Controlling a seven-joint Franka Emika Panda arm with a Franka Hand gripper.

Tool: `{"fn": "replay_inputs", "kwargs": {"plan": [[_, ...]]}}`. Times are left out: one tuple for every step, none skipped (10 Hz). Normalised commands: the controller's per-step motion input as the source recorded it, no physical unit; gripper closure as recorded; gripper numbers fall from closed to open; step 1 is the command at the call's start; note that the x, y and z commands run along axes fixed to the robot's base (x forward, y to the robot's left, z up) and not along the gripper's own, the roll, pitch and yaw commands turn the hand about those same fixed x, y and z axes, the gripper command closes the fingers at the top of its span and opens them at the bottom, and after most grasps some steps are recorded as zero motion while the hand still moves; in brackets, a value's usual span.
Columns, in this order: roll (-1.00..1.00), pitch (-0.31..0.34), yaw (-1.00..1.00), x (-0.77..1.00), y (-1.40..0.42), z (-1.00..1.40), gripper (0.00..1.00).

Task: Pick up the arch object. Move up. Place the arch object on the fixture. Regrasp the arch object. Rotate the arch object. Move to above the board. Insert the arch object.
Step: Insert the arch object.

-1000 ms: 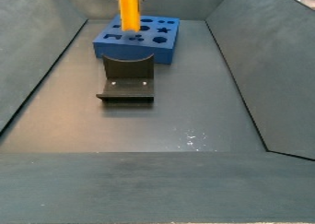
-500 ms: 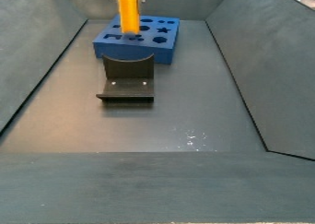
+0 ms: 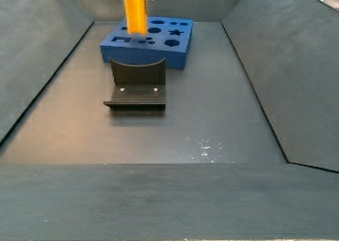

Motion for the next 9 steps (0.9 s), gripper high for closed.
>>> {"fn": "replay_inputs", "kwargs": {"plan": [[-0.03, 0.14, 0.0, 1.0, 0.0, 0.59, 1.0], [0.0, 0.093, 0.0, 1.0, 0.02, 0.37, 1.0], [0.03, 0.02, 0.0, 1.0, 0.1, 0.15, 1.0], [0.05, 0.019, 0.0, 1.0, 0.1, -0.01, 1.0], [0.06, 0.037, 0.0, 1.0, 0.17, -0.4, 1.0], [0.02, 0.023, 0.0, 1.0, 0.19, -0.47, 1.0], [0.01, 0.0, 0.0, 1.0, 0.1, -0.4, 1.0], [0.01, 0.0, 0.0, 1.0, 0.0, -0.34, 1.0], [0.03, 0.01, 0.0, 1.0, 0.0, -0.37, 1.0]]}}
